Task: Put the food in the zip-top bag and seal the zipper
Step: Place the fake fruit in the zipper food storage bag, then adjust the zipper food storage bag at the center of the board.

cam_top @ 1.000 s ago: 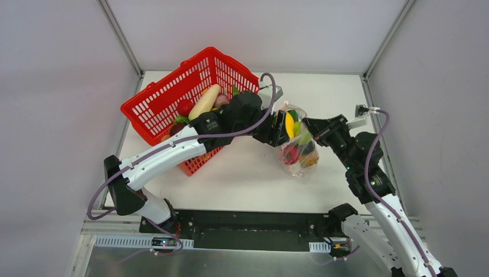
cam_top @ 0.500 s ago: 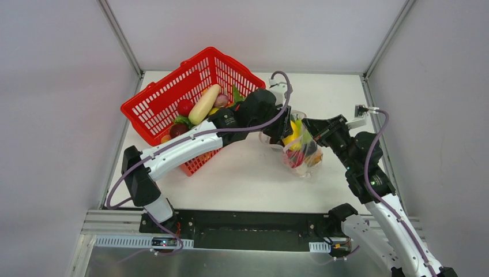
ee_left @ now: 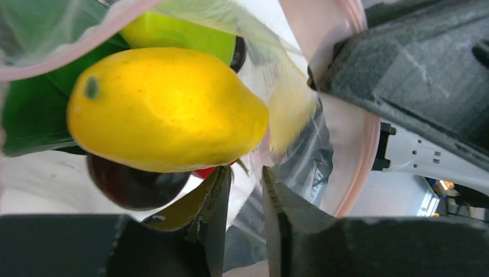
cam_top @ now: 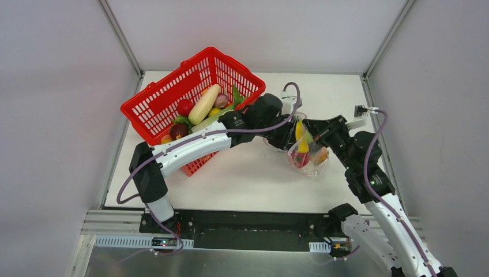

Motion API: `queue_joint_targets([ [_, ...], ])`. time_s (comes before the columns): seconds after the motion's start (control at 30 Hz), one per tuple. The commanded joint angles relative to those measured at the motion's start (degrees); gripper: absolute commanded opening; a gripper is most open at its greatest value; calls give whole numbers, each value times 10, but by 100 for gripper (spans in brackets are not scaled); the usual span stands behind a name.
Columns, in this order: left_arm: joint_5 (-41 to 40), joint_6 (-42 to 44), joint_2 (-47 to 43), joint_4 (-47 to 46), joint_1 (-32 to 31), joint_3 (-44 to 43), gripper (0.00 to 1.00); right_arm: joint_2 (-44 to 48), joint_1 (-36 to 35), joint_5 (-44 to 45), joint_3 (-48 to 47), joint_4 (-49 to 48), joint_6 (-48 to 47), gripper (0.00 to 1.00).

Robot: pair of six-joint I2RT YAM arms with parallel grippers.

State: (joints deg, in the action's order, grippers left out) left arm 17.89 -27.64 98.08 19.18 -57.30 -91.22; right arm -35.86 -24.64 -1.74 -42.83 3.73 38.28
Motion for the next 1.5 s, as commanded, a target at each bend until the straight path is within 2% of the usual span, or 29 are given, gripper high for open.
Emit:
queue_joint_targets([
  [0.0,-38,22,-71,9,1,-17,32,8,-2,13,-18,-45,-3,0],
  [0.17,-68,41,-139,8,0,-16,55,4,-2,29,-13,-48,-1,0],
  [0.3,-106,64,-180,22,0,-2,63,6,-2,1,-14,-54,-15,0],
  [0.43,-211,82,-215,60,5,35,71,8,-2,-43,-39,-24,-57,0],
  [0.53,-239,68,-233,58,17,81,74,17,-1,-43,-46,-13,-66,0],
  [0.73,-188,0,-220,23,26,140,72,16,-2,-28,-41,-12,-64,0],
  [0.83,-152,-34,-217,-25,25,183,72,15,-2,-29,-39,-12,-60,0],
  [0.97,-172,-55,-195,-60,27,211,71,15,-2,-27,-37,-16,-56,0],
  [1.1,-171,-64,-169,-79,26,207,67,15,-2,-32,-38,-16,-55,0],
  [1.2,-176,-79,-159,-118,28,213,57,18,-2,-31,-37,-15,-56,0],
  [1.3,-175,-83,-156,-135,30,204,35,22,-1,-35,-36,-13,-60,0],
  [1.4,-167,-64,-157,-117,32,168,6,27,-2,-50,-36,-14,-71,1],
  [1.43,-164,-53,-157,-106,33,151,0,28,-2,-59,-37,-15,-75,1],
  [1.47,-162,-42,-157,-95,34,133,0,31,-2,-71,-37,-17,-81,1],
])
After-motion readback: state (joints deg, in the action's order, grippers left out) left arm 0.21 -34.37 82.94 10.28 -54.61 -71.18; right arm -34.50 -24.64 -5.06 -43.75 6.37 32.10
